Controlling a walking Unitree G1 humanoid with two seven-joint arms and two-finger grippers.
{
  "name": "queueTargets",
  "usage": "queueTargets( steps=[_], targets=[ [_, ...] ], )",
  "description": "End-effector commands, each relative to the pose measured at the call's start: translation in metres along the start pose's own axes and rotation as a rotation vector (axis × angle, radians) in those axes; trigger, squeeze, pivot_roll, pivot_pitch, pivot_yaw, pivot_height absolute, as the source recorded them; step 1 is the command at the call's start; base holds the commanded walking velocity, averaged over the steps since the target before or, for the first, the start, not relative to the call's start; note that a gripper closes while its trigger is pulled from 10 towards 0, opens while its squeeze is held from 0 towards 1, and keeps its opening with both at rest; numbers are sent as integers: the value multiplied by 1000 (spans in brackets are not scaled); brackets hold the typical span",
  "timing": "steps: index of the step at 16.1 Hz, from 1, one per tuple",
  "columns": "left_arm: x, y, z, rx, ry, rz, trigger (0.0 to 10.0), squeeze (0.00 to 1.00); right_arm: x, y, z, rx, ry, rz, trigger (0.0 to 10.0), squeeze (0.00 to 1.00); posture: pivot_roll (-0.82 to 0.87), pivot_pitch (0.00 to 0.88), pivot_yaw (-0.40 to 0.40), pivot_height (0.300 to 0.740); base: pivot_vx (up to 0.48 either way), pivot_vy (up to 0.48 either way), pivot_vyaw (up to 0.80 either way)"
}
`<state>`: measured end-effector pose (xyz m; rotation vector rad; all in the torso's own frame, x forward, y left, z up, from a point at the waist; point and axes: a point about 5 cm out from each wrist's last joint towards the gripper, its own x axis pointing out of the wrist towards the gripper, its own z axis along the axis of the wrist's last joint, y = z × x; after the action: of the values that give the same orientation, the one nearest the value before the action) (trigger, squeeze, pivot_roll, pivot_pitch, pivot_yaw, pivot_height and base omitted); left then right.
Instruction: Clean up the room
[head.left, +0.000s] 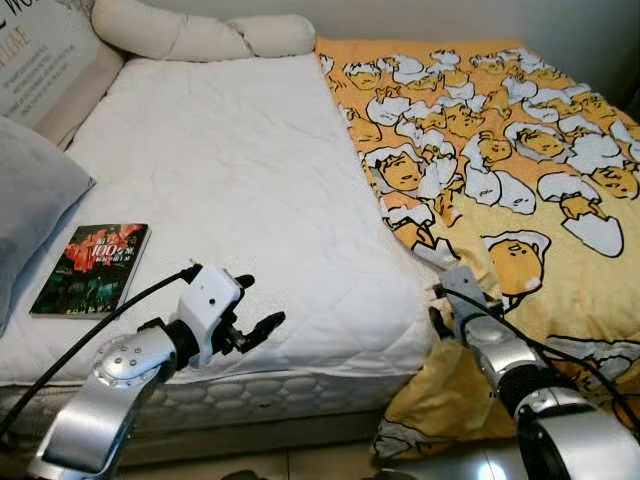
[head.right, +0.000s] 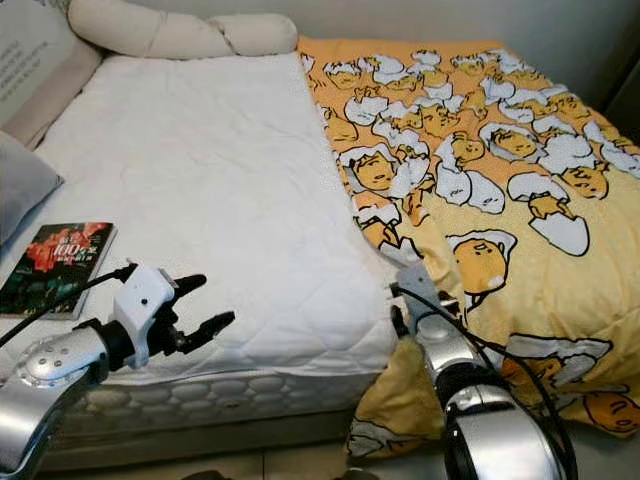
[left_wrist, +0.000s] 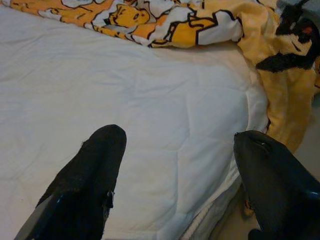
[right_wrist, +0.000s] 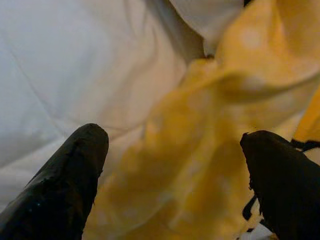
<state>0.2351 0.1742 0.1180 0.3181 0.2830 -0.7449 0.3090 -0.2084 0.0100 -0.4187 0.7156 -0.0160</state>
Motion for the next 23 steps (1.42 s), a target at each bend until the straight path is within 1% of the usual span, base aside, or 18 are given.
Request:
queueTargets(
  steps=[1,2,3,4,6,7,8,11,13,16,23],
  targets=[
    [-4,1,6,16,-11,-9,10000,0,0,-9,4,29,-7,-31,3373,0,76,0,2,740,0,0,0],
    [-7,2,8,19,-10,-7,10000,0,1,-10,4,60,-7,-29,0,0,90,0,4,740,0,0,0],
    [-10,3,9,22,-11,-4,10000,0,1,-11,4,86,-12,-17,0,0,103,0,7,740,0,0,0],
    [-14,3,11,26,-13,-3,10000,0,1,-11,5,134,-20,-1,0,0,117,0,9,740,0,0,0],
    [-23,1,15,41,-9,-8,10000,0,1,-14,3,154,-15,-5,0,0,155,0,26,740,0,0,0],
    [-25,0,16,43,-8,-10,10000,0,1,-15,2,166,-15,-9,0,0,159,0,28,740,0,0,0],
    [-30,-3,19,53,-3,-22,10000,0,1,-20,1,183,-14,-27,0,0,180,0,37,740,0,0,0],
    [-37,-6,24,51,0,-39,10000,0,0,-25,-2,183,-9,-46,0,0,207,0,60,740,0,0,0],
    [-44,-13,27,42,10,-65,10000,0,0,-29,-4,170,-4,-59,0,0,213,24,82,740,0,0,0],
    [-46,-15,28,36,13,-62,10000,0,0,-30,-4,160,-9,-61,0,0,216,35,77,740,0,0,0],
    [-44,-18,29,11,3,-37,10000,0,0,-30,-7,112,0,-53,0,0,207,12,55,740,0,0,0]
  ],
)
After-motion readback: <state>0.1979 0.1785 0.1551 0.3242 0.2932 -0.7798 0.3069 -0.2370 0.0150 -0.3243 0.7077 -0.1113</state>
